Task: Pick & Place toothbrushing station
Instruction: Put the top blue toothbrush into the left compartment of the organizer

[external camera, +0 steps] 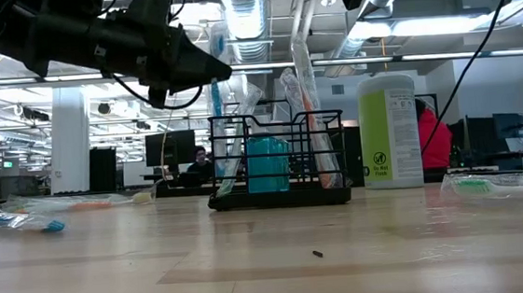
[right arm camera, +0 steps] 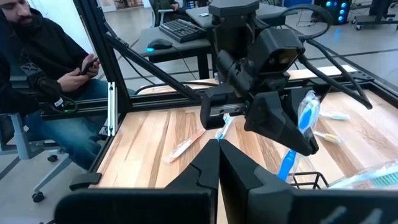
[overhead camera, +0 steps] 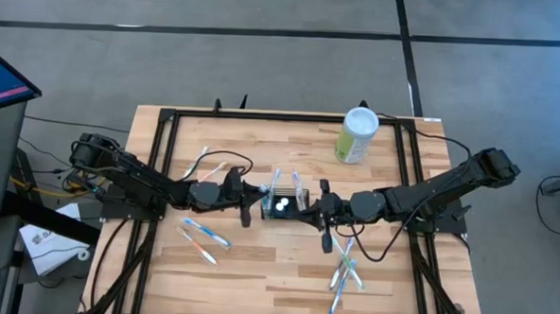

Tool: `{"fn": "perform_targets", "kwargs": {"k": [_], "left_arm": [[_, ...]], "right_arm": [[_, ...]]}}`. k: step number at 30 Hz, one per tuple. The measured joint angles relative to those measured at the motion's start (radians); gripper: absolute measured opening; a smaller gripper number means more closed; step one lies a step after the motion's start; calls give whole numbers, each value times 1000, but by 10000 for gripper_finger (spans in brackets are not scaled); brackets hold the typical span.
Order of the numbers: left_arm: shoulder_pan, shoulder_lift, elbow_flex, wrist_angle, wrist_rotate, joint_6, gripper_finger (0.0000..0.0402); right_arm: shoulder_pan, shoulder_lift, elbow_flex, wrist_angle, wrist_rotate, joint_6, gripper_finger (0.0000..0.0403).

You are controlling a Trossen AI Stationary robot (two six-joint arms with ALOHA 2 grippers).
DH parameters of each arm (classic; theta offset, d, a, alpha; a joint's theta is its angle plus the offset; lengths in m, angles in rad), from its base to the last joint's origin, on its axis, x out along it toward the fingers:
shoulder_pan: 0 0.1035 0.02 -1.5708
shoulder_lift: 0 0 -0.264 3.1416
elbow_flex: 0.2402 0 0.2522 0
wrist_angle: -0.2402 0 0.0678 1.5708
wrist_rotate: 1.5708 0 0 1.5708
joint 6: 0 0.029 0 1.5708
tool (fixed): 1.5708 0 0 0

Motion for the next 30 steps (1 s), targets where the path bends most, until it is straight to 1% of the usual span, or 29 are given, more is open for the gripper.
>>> {"fn": "perform_targets", "kwargs": {"k": [9,23,30], "left_arm": [[0,80,0,35,-4,-46,21],[0,82,0,42,-9,-59,22],[0,82,0,47,-5,-60,45]], "right_arm": [[-2,0,0,0,0,1,0],[-1,0,0,-8,0,3,0],[6,0,0,-13,0,3,0]]}}
